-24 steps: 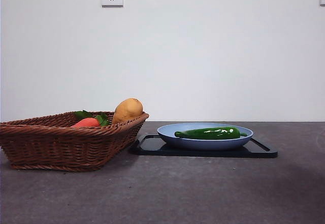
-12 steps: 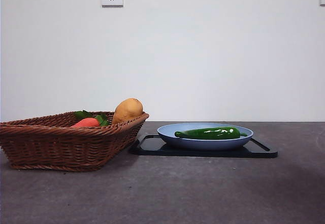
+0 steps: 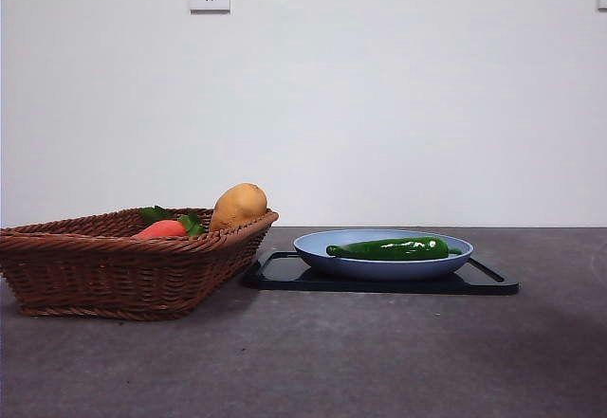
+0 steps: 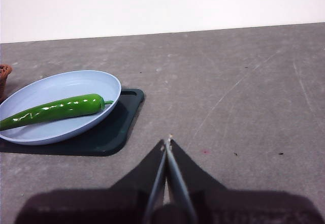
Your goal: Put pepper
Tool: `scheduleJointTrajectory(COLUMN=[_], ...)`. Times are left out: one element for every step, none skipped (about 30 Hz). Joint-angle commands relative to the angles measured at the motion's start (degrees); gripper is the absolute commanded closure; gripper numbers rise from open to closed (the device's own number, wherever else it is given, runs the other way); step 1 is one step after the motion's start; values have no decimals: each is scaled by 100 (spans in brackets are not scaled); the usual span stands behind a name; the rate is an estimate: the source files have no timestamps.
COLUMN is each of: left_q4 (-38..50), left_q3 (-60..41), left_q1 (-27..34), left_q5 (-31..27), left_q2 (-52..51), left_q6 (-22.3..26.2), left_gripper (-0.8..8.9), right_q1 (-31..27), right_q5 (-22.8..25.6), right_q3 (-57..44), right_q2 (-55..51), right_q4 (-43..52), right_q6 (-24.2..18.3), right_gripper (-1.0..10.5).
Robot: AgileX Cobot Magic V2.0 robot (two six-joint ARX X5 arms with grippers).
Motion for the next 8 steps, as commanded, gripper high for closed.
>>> scheduleJointTrajectory(left_q4=[70, 72, 72, 70, 72, 72, 72, 70], left_q3=[-61, -61, -61, -61, -61, -61, -61, -61], left_q1=[26, 26, 24, 26, 26, 26, 26, 26], left_q5=[15, 13, 13, 13, 13, 15, 13, 15], left_q2=[-4, -4, -4, -4, -4, -4, -4, -4], left_q6=[-37, -37, -37, -37, -37, -37, -37, -37], left_gripper=[805, 805, 805, 805, 805, 805, 805, 805], right_q1=[-4, -4, -4, -4, -4, -4, -4, -4], right_q5=[-4, -4, -4, -4, -4, -4, -4, -4], right_q3=[-28, -28, -28, -28, -28, -28, -28, -28], right_q2=[-2, 2, 2, 2, 2, 2, 2, 2], right_q4=[-59, -57, -59, -59, -57, -59, -57, -59], right_q6=[74, 74, 74, 74, 74, 74, 74, 74], right_gripper=[936, 936, 936, 936, 936, 936, 936, 936])
